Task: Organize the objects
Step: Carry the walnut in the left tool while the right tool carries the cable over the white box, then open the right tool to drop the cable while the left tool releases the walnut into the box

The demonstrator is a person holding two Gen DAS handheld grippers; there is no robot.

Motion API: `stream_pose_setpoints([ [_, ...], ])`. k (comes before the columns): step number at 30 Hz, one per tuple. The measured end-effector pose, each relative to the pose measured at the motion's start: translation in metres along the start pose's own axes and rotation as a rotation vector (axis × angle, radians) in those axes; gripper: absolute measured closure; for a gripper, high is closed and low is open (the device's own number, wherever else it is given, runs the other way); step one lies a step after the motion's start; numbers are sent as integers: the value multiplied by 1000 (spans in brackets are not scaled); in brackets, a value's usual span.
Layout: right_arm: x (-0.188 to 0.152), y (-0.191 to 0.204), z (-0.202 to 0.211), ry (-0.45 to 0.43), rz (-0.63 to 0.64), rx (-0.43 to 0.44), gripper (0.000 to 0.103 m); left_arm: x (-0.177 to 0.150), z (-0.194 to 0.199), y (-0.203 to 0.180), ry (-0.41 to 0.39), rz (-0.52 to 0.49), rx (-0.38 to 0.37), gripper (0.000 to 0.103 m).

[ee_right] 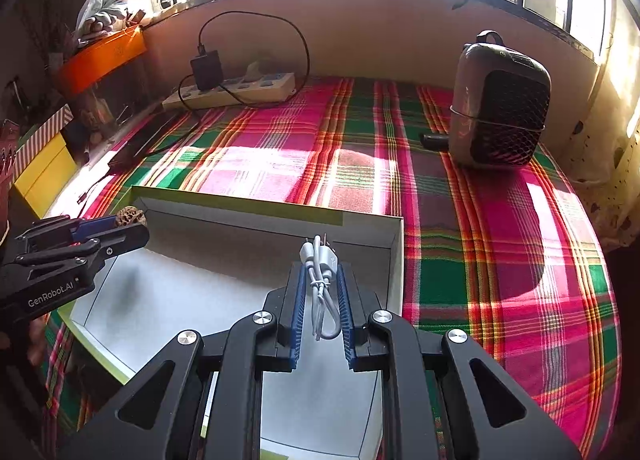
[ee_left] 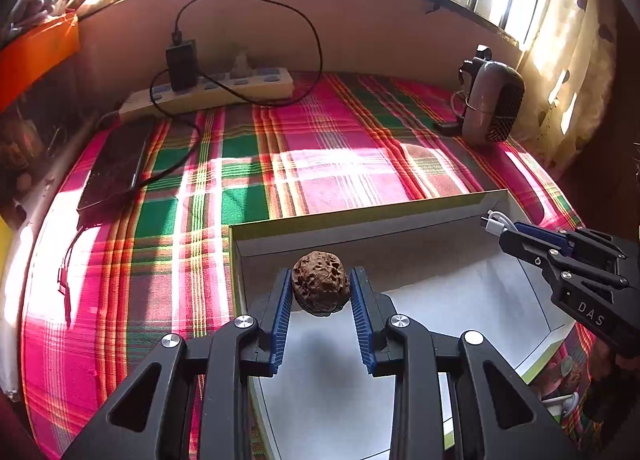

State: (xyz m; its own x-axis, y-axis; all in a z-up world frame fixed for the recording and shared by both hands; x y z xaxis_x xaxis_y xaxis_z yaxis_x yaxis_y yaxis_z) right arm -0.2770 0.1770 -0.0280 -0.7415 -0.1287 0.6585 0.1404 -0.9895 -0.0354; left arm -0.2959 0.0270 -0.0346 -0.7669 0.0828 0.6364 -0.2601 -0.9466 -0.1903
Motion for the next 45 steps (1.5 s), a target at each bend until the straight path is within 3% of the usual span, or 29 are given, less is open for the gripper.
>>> stream_pose_setpoints([
  [25,-5,1,-25,54,53,-40,86,2,-20,-3,47,-48,57,76],
  [33,-5,1,-26,58,51,-45,85,3,-19,-4,47,-46,39,75],
  [38,-5,3,-25,56,48,-41,80,2,-17,-5,41,-34,18,74],
  [41,-4,4,-22,47,37,-22,69,3,-12,-5,26,-32,7,73],
  [43,-3,5,-18,37,36,-20,55,4,-7,-5,8,-30,6,72],
  [45,-2,5,-14,29,30,-20,54,4,0,-8,-9,-33,-3,72],
])
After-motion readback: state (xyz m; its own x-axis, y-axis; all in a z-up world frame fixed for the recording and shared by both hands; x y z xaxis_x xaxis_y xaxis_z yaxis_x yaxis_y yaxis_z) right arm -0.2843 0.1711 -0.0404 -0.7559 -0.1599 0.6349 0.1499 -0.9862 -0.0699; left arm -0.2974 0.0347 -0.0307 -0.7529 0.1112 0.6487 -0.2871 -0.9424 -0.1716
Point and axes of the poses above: each gripper's, at about its wrist camera, not at the fingertips, and z roughly against the way its jaws point, y to its left, x to its top, the point moved 8 cm from there along -z, roughly the way its jaws point, and after that the axes turned 6 degrees about -x, right-handed, at the moved point
